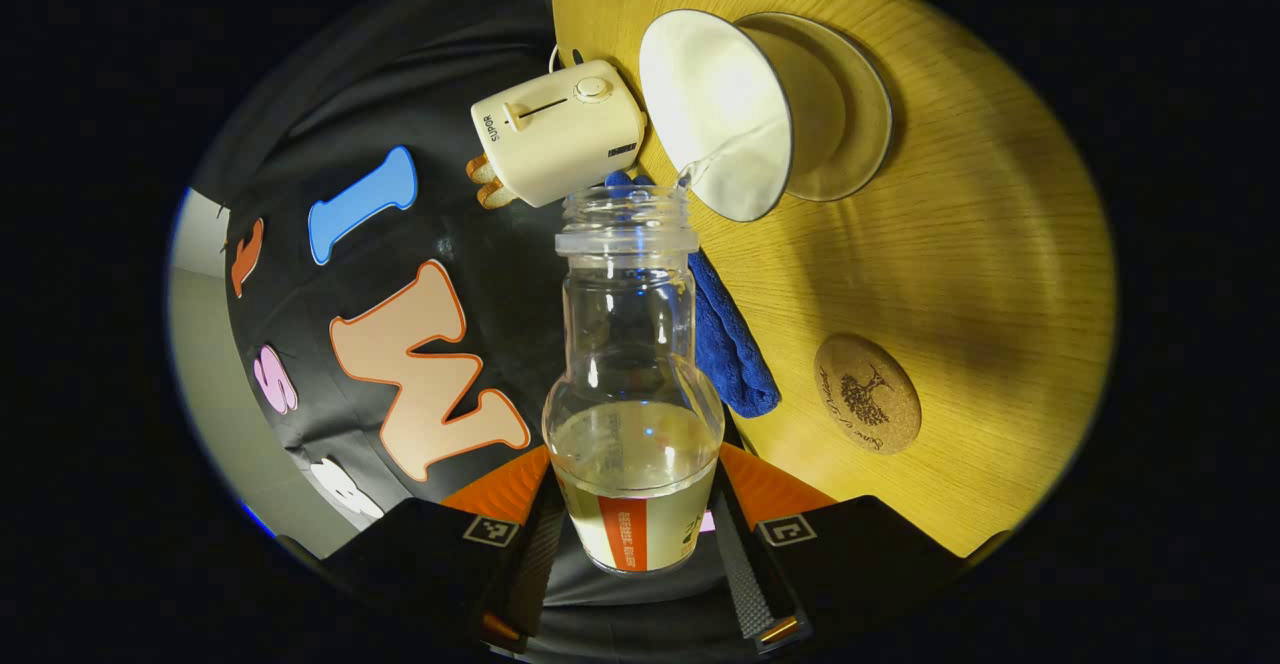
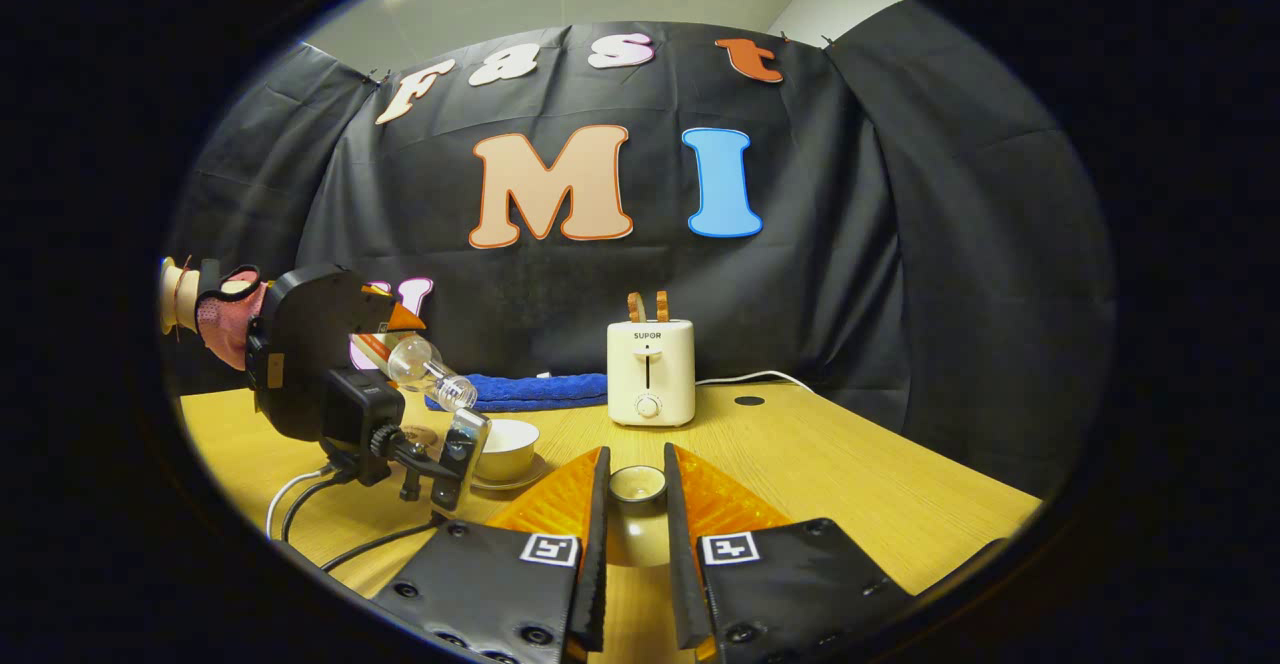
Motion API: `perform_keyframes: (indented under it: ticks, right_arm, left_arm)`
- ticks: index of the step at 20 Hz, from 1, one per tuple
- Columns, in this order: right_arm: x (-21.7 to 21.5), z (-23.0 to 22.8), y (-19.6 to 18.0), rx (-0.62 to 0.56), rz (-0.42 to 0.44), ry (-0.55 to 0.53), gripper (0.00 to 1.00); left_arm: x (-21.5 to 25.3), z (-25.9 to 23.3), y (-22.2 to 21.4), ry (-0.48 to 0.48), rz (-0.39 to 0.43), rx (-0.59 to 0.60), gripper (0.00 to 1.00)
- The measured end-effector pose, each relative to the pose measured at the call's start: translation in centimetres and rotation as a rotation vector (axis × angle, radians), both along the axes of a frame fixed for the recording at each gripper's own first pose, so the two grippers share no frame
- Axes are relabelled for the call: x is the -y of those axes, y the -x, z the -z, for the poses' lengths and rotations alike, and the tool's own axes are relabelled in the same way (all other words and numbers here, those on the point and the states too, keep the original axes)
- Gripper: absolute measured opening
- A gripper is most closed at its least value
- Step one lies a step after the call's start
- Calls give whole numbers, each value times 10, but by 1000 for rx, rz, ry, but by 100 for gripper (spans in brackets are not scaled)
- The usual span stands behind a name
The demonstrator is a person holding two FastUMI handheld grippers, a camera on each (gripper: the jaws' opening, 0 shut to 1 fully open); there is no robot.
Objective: Open the teacup lid with one hand, grasp the water bottle and pour water into the teacup with the other hand; after pouring, place the water bottle on the coaster and then close the teacup lid.
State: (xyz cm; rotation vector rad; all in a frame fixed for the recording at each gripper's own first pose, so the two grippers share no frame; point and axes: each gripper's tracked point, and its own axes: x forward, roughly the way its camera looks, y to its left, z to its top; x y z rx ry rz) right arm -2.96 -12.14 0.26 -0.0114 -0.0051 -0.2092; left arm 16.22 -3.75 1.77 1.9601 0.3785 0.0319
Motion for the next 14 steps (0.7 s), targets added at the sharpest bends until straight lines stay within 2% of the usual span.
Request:
perform_keyframes:
  ticks: [5, 8, 11, 14]
  right_arm:
    - [0, 0, 0, 0, 0, 0, 31]
    - [1, 0, 0, 1, 0, 0, 30]
    - [2, 0, 1, 0, 0, -1, 30]
    - [1, 0, 1, -1, 0, -1, 30]
  left_arm:
    - [2, -2, 0, -11, 9, 5, 71]
    - [1, -1, -2, 14, 5, 7, 71]
    - [-6, 7, -3, 136, -21, 2, 71]
    - [-10, 30, -1, 383, -62, -16, 71]
